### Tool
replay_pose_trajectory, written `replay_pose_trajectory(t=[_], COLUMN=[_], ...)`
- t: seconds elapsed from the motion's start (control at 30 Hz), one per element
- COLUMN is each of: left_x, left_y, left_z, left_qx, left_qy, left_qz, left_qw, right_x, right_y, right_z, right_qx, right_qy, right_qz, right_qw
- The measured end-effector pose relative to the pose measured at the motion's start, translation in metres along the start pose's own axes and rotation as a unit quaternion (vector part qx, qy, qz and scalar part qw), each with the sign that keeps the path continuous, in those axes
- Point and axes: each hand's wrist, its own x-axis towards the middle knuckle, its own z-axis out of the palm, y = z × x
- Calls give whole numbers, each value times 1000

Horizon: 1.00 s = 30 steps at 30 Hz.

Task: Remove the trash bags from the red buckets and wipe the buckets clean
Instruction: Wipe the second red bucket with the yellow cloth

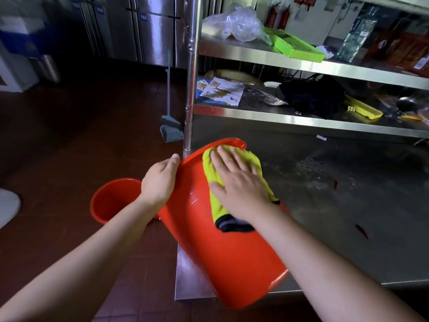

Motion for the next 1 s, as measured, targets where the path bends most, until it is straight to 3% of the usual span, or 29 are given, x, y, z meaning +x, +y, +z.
replay_pose_trajectory(t=[0.13,0.27,0.37,0.53,0.7,0.83,1.0], left_x=[-11,-20,-23,-28,-20,-19,-17], left_y=[-10,-24,-29,-32,-21,-19,-17], left_z=[-10,-16,-20,-25,-22,-18,-11], left_qx=[-10,-39,-50,-62,-30,-8,-3], left_qy=[-2,24,39,29,-2,11,41], left_qz=[19,20,16,2,6,1,-1], left_qw=[1000,999,998,998,1000,1000,999], right_x=[23,28,26,1,-55,-64,-46], right_y=[34,55,46,4,-41,-31,7], right_z=[5,8,6,-3,9,11,7], right_qx=[143,365,311,90,-111,-118,2], right_qy=[-29,-52,-63,-40,1,-4,-4], right_qz=[43,92,71,4,-169,-208,-80], right_qw=[988,925,946,995,979,971,997])
